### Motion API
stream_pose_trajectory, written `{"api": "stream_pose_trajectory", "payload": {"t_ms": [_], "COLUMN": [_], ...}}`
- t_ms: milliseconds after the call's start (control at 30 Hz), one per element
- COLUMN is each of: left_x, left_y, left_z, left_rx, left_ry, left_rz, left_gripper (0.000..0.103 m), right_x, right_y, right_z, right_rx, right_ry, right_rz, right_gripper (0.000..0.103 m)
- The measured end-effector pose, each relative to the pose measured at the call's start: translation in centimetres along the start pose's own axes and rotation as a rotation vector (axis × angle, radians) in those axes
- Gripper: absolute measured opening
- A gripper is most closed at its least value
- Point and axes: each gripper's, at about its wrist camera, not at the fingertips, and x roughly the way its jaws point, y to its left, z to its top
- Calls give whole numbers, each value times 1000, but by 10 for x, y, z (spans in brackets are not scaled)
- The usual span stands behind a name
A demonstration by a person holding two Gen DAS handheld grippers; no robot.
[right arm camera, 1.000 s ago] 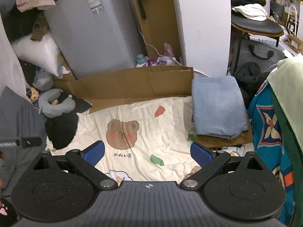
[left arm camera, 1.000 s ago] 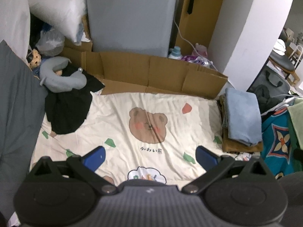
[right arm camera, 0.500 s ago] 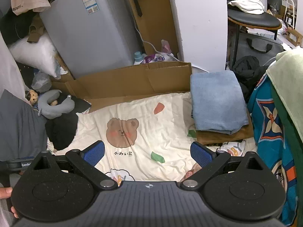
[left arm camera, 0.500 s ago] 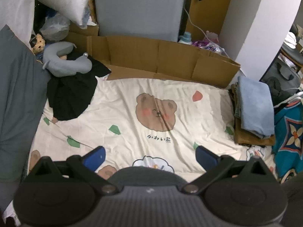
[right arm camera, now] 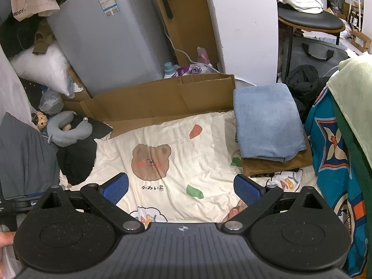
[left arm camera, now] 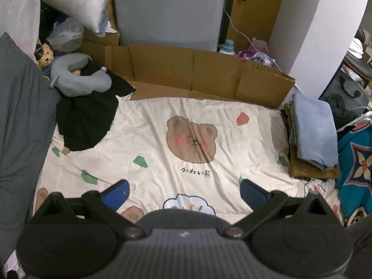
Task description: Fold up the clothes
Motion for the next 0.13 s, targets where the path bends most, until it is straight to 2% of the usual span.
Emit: {"api": "stream_pose_trajectory", "payload": {"t_ms": [133], "left_x": [1], "left_y": [1], "left_z": [0], "left_rx": [-3], "left_ry": [7], "left_rz": [7], "left_gripper": [102], "right_x": [0], "right_y": [1], "right_z": [1], "right_rx": [-1], "right_ry": [1], "right_rz": [-1], "right_gripper": [100]}}
